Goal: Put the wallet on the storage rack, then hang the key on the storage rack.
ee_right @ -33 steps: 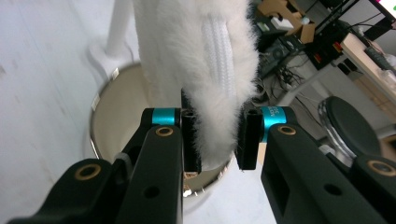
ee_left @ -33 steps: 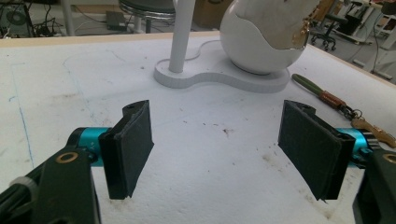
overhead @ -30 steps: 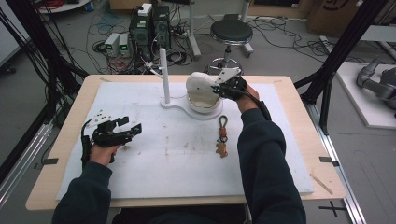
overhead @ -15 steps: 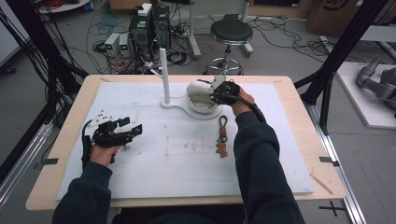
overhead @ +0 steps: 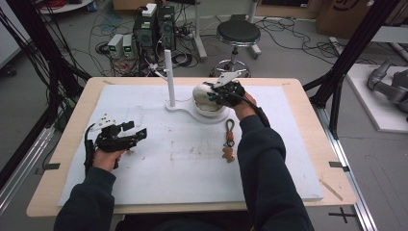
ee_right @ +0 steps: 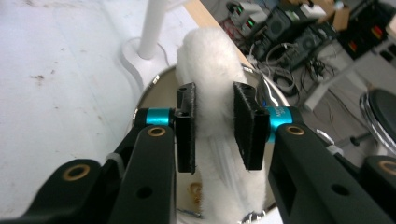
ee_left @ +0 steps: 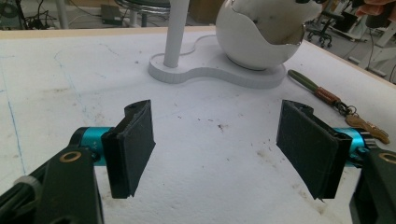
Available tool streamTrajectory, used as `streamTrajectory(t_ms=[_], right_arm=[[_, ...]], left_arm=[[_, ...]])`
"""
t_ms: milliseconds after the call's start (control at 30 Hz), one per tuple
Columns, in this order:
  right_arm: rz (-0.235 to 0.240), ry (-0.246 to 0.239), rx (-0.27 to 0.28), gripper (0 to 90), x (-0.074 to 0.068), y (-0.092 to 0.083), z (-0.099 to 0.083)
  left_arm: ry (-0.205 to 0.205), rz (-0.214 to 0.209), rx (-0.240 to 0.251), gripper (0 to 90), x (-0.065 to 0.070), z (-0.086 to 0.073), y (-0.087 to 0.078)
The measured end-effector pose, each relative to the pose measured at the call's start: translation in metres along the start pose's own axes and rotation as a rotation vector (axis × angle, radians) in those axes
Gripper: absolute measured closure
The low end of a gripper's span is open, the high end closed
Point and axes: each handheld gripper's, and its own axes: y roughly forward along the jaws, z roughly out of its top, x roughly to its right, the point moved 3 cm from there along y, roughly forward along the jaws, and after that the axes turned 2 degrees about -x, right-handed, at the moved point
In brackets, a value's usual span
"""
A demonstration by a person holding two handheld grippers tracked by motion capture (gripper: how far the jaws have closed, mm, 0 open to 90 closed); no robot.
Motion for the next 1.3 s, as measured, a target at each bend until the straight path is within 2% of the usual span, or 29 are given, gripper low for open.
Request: streamTrajectory(t_ms=[67,133,167,233,267,300,333,400,433,467,500,533,567,600,633,700,800,900,1000,1133,1300], right_arm=[[0.011,0.014,0.001,68.3,0.0,-0.003,-0.001],[-0.01,0.049,0.023,50.3,0.001,-0.008,-0.002],[-0.016,0.092,0.019,45.0,0.002,-0.012,-0.004],[0.013,0.212,0.006,41.1,0.005,-0.021,-0.009],[0.016,0.257,0.009,40.0,0.005,-0.026,-0.013],[0.008,0.273,0.037,39.9,0.004,-0.032,-0.018],[0.015,0.295,0.034,38.5,0.003,-0.038,-0.023],[0.043,0.345,-0.023,32.3,0.001,-0.047,-0.031],[0.045,0.36,-0.015,32.7,-0.001,-0.053,-0.036],[0.04,0.358,0.017,33.3,-0.004,-0.059,-0.041],[0.044,0.367,-0.006,32.4,-0.007,-0.064,-0.046],[0.025,0.363,-0.009,31.5,-0.011,-0.069,-0.052],[0.013,0.357,0.016,31.5,-0.015,-0.074,-0.058],[0.013,0.357,0.016,31.5,-0.015,-0.074,-0.058],[0.007,0.369,0.044,30.9,-0.024,-0.083,-0.074],[-0.003,0.376,0.059,30.6,-0.031,-0.088,-0.088],[-0.025,0.396,0.073,28.6,-0.04,-0.094,-0.113],[-0.042,0.424,0.083,27.1,-0.045,-0.097,-0.135],[-0.051,0.444,0.062,26.2,-0.045,-0.097,-0.145],[-0.058,0.461,0.06,25.6,-0.044,-0.095,-0.147],[-0.054,0.446,0.053,25.6,-0.049,-0.095,-0.144]], left_arm=[[0.0,0.0,-0.001,27.3,0.0,0.0,0.0],[0.0,-0.002,0.001,27.4,0.0,0.0,0.0],[0.002,0.003,0.001,27.3,0.0,0.0,0.0],[0.0,0.007,0.007,26.0,0.0,0.0,0.001],[-0.002,0.01,0.011,25.2,0.0,0.0,0.001],[0.0,0.012,0.014,24.9,-0.001,0.001,0.0],[0.0,0.012,0.014,23.4,-0.001,0.001,0.0],[-0.001,0.007,0.025,20.4,0.0,0.001,0.0],[0.004,0.004,0.038,19.7,0.0,0.002,0.0],[0.01,0.002,0.04,19.1,0.0,0.002,-0.001],[0.014,0.0,0.045,18.7,0.001,0.002,0.0],[0.018,0.003,0.044,18.7,0.001,0.002,-0.001],[0.025,0.004,0.037,18.7,0.001,0.002,0.0],[0.025,0.004,0.037,18.7,0.001,0.002,0.0],[0.029,0.004,0.039,18.7,0.001,0.002,-0.001],[0.035,0.006,0.046,18.7,0.001,0.002,0.0],[0.037,0.012,0.044,18.8,-0.001,0.002,0.001],[0.058,0.02,0.044,18.8,0.0,0.002,0.001],[0.073,0.022,0.043,19.0,0.001,0.002,0.001],[0.078,0.022,0.036,19.0,0.003,0.002,0.002],[0.074,0.017,0.034,19.0,0.003,0.001,0.003]])
